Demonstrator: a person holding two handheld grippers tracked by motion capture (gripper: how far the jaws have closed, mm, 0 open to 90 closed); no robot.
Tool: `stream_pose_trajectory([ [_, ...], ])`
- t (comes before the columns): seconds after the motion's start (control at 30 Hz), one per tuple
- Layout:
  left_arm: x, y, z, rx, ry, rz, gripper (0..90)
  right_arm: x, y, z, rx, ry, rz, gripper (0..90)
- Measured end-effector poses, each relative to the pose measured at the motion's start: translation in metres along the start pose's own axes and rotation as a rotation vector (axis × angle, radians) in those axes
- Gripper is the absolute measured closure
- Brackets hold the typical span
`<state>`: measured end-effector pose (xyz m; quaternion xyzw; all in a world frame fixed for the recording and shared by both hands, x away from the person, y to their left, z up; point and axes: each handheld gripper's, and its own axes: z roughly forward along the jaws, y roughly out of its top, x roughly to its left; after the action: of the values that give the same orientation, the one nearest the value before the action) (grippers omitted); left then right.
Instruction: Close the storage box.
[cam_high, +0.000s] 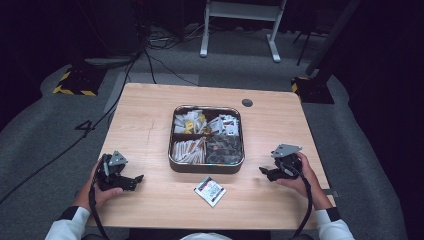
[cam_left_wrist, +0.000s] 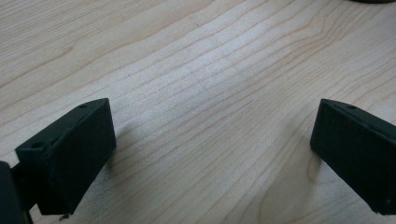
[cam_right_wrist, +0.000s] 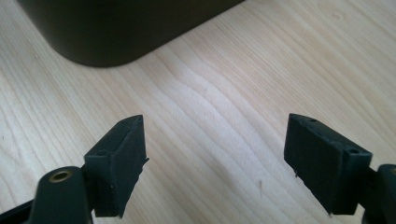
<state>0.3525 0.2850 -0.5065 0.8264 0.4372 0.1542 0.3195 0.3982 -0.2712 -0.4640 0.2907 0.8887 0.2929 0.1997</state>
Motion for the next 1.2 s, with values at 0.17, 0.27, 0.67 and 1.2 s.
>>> stream_pose_trajectory([
  [0.17,0.000,0.000,0.000,-0.001,0.000,-0.001,0.4,-0.003,-0.013,-0.002,-0.009,0.007,0.037,20.0],
  [0.27,0.000,0.000,0.000,-0.001,0.001,0.001,0.4,-0.005,-0.023,-0.003,-0.018,0.013,0.069,19.4],
  [0.67,0.001,0.001,0.000,0.000,0.000,0.004,0.3,-0.011,-0.064,-0.007,-0.049,0.006,0.197,18.0],
  [1.2,0.001,0.001,0.001,-0.001,0.000,0.002,0.3,-0.015,-0.079,-0.010,-0.104,-0.019,0.275,17.0],
])
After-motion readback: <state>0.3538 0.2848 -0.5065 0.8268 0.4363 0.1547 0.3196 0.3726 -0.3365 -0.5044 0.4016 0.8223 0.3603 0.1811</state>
